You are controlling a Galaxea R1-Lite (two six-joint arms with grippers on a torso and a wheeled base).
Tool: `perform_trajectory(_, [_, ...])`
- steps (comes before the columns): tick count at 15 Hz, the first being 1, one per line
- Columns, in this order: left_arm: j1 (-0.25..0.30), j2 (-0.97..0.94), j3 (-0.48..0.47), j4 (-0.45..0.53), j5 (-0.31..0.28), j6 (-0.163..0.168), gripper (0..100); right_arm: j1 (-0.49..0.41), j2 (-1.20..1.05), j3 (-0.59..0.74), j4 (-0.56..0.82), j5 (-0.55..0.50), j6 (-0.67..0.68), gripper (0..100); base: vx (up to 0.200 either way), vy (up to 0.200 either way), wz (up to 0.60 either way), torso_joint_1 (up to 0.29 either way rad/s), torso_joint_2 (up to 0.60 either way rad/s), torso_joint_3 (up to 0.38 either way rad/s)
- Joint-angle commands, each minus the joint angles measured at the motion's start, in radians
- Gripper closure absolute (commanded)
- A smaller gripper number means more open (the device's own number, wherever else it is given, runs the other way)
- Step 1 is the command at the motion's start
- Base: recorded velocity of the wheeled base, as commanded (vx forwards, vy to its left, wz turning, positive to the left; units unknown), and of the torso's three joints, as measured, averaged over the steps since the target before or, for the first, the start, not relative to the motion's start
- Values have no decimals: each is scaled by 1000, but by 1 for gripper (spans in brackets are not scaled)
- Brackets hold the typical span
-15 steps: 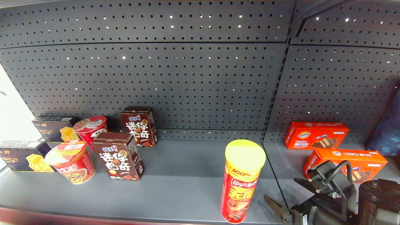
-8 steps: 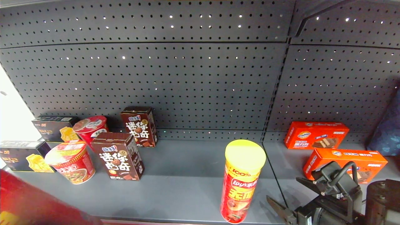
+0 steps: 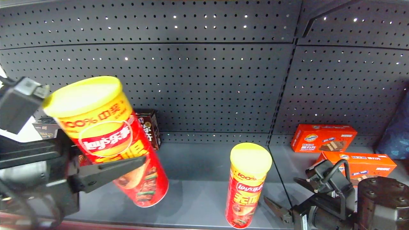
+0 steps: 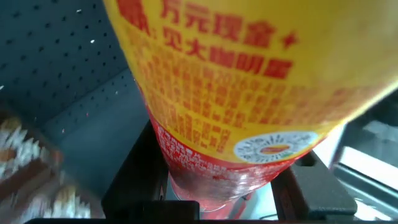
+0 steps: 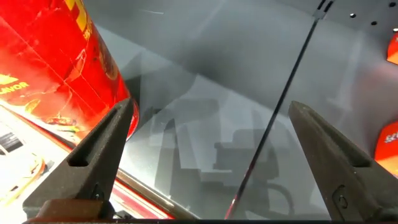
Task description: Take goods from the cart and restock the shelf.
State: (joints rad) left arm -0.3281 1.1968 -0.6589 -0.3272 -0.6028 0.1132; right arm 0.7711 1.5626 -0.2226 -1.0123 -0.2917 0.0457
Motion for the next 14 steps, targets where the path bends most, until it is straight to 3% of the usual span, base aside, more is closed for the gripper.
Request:
perform_trajectory(1, [-22,237,-37,-90,0,62,100,1,17,-4,0,3,0,0,0,0,0,0,0,0])
perform_trajectory(2, [-23,310,-56,-133,-5,95,100,1,17,-4,0,5,0,0,0,0,0,0,0,0])
perform_trajectory(3, [-23,317,-59,-141,-6,98,100,1,17,-3,0,5,2,0,0,0,0,0,0,0])
perform_trajectory(4, [-52,412,-122,-184,-12,102,100,-3,17,-3,-2,5,2,0,0,0,0,0,0,0])
perform_trajectory(9, [-97,609,-323,-187,-31,106,100,-7,10,-3,0,5,2,0,0,0,0,0,0,0])
perform_trajectory(14, [-115,704,-364,-193,-32,108,100,-16,7,-4,-2,5,2,0,0,0,0,0,0,0])
